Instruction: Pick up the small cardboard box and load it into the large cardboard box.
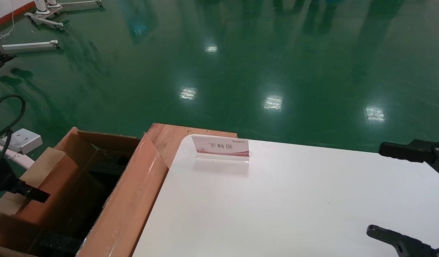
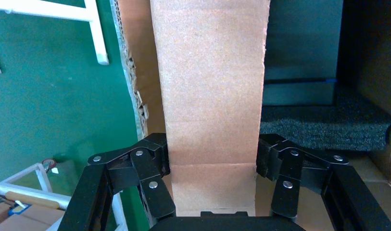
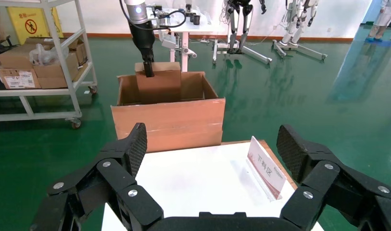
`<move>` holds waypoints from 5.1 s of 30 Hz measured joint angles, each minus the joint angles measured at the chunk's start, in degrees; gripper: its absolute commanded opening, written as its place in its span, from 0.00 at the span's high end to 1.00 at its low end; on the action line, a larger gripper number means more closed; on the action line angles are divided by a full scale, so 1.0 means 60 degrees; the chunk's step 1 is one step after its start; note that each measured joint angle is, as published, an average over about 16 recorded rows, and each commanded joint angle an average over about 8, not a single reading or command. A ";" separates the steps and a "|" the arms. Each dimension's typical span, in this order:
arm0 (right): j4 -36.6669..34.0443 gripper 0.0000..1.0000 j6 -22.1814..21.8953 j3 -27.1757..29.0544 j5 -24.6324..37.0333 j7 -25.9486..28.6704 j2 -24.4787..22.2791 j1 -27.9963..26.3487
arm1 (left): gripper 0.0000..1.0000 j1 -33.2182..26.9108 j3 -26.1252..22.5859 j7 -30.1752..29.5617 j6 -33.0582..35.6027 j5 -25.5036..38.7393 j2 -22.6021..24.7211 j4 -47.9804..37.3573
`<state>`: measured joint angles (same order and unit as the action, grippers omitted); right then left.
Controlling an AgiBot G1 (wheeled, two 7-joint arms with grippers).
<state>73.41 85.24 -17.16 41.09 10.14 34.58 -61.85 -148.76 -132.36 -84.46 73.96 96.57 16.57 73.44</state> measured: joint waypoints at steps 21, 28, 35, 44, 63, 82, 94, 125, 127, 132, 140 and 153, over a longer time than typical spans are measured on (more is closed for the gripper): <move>-0.0001 0.00 -0.0005 -0.0009 -0.0007 -0.0005 -0.0004 -0.0002 | 0.74 0.1061 -0.0291 -0.0097 -0.0785 -0.0176 0.0433 -0.0856; -0.0002 0.00 -0.0007 -0.0011 -0.0008 -0.0006 -0.0006 -0.0001 | 0.00 0.1223 -0.0336 -0.0061 -0.0794 -0.0227 0.0576 -0.1081; -0.0003 0.00 -0.0009 -0.0011 -0.0009 -0.0007 -0.0007 0.0000 | 0.00 0.1259 -0.0347 -0.0055 -0.0781 -0.0243 0.0617 -0.1136; -0.0003 0.00 -0.0008 -0.0011 -0.0010 -0.0007 -0.0007 0.0000 | 0.00 0.1229 -0.0349 -0.0052 -0.0759 -0.0224 0.0583 -0.1099; -0.0004 0.00 -0.0006 -0.0013 -0.0010 -0.0007 -0.0006 -0.0001 | 0.00 0.1137 -0.0296 0.0001 -0.0771 -0.0191 0.0620 -0.0971; -0.0011 0.00 -0.0005 -0.0021 -0.0015 -0.0013 -0.0007 -0.0006 | 0.00 -0.0519 0.1126 0.1285 -0.1629 -0.1584 0.0279 0.0487; -0.0014 0.00 -0.0007 -0.0023 -0.0016 -0.0016 -0.0009 -0.0006 | 0.00 -0.0538 0.1976 0.2491 -0.2002 -0.2971 0.0370 0.0666; -0.0022 0.00 -0.0009 -0.0036 -0.0024 -0.0024 -0.0012 -0.0012 | 0.00 0.6378 0.9975 0.7023 -0.0200 -0.5834 0.1637 0.0371; -0.0022 0.00 -0.0009 -0.0037 -0.0025 -0.0024 -0.0012 -0.0012 | 0.00 0.6888 1.0564 0.7352 -0.0066 -0.6040 0.1727 0.0350; -0.0022 0.00 -0.0010 -0.0039 -0.0026 -0.0026 -0.0013 -0.0013 | 0.00 0.8157 1.2029 0.8171 0.0270 -0.6551 0.1950 0.0296; -0.0022 0.00 -0.0012 -0.0042 -0.0029 -0.0027 -0.0014 -0.0014 | 0.00 1.0192 1.4379 0.9484 0.0808 -0.7370 0.2309 0.0209; -0.0023 0.00 -0.0014 -0.0048 -0.0032 -0.0030 -0.0017 -0.0015 | 0.00 1.3413 1.8099 1.1553 0.1657 -0.8664 0.2876 0.0071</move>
<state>73.27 85.16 -17.45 40.89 9.96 34.48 -61.94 -68.28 -23.77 -15.14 83.90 44.59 33.83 73.87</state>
